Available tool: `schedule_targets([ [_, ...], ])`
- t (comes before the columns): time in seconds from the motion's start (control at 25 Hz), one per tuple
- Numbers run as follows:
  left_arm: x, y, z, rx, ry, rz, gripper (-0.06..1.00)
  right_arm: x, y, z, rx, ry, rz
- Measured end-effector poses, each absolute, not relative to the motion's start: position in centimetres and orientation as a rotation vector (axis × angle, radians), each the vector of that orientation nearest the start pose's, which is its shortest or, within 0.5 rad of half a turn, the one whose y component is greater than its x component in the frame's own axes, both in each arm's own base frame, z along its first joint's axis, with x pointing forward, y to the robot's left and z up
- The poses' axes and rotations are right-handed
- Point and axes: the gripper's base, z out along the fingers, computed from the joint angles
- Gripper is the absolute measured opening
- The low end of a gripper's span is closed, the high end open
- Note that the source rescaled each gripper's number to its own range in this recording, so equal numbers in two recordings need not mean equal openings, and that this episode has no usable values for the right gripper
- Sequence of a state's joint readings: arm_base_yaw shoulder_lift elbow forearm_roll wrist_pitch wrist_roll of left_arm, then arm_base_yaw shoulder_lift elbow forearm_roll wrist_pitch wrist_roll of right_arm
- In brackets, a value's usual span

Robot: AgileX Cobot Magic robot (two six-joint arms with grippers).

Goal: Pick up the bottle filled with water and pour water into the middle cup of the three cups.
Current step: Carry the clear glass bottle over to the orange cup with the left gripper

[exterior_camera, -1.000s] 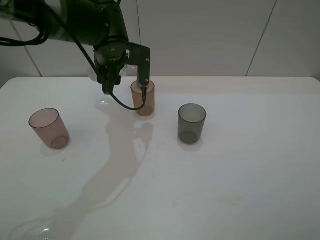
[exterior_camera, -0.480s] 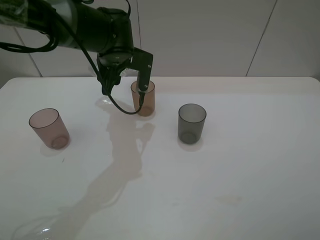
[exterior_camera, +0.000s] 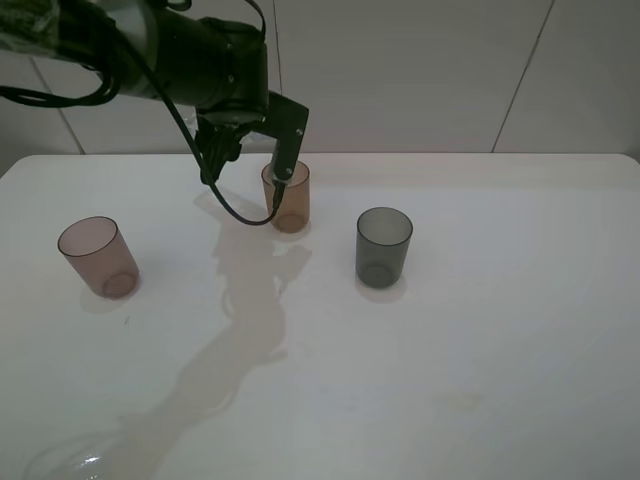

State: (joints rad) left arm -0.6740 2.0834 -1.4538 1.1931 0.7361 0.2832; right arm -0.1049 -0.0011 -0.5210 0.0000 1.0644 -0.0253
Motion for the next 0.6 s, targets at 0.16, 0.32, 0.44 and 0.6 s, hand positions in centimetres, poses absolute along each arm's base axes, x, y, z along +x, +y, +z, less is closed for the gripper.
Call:
schedule_targets([
  [0.16, 38.3, -23.7, 17.6, -2.531, -1.969, -1.475, 0.01, -0.8, 0.1, 28.3, 0.081, 2.025, -0.082],
  [0.32, 38.2, -24.1, 17.1, -2.555, -1.891, -1.508, 0.01, -0.8, 0.1, 28.3, 0.081, 2.025, -0.082],
  [0.44, 38.3, -24.1, 16.9, -2.559, -1.862, -1.525, 0.01, -0.8, 0.1, 28.3, 0.081, 2.025, -0.082],
  [0.6, 38.3, -23.9, 17.0, -2.535, -1.851, -1.545, 0.01, -0.8, 0.1, 28.3, 0.081, 2.025, -0.082],
])
